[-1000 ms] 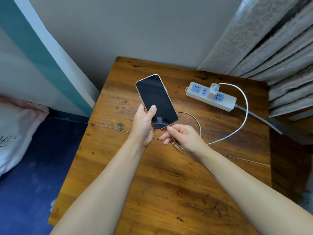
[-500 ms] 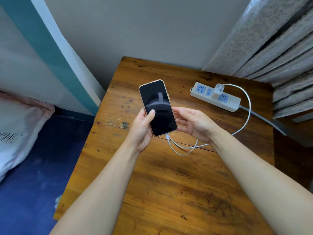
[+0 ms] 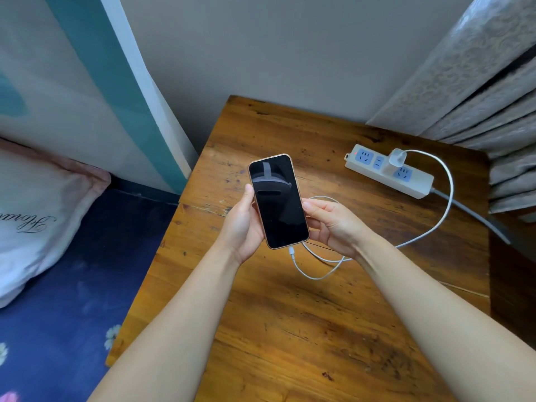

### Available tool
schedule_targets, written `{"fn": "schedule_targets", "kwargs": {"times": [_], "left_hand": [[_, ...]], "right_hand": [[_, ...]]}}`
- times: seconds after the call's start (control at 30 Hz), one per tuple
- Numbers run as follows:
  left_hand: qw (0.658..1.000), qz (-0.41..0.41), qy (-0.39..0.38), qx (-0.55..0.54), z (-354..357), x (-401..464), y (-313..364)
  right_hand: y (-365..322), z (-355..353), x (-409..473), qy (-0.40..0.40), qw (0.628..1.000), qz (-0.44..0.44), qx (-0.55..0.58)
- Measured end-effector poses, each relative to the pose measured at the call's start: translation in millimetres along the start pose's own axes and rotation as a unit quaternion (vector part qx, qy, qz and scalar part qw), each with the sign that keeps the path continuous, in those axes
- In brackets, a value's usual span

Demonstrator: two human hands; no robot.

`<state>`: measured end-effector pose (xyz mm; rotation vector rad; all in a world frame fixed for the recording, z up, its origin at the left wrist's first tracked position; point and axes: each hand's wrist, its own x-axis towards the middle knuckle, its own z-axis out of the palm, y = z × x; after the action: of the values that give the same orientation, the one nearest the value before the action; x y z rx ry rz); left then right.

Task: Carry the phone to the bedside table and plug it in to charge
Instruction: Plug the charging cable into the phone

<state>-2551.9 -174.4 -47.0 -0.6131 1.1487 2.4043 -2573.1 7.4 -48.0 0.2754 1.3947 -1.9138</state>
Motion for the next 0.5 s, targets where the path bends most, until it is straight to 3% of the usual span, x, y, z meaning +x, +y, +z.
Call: {"fn": "schedule_targets", "kwargs": {"times": [0.5], "left_hand": [[1.0, -0.013, 0.015, -0.022, -21.9, 8.0, 9.4]], "right_hand": [[3.5, 16.2, 23.4, 0.002, 1.0, 0.016, -0.005]]}}
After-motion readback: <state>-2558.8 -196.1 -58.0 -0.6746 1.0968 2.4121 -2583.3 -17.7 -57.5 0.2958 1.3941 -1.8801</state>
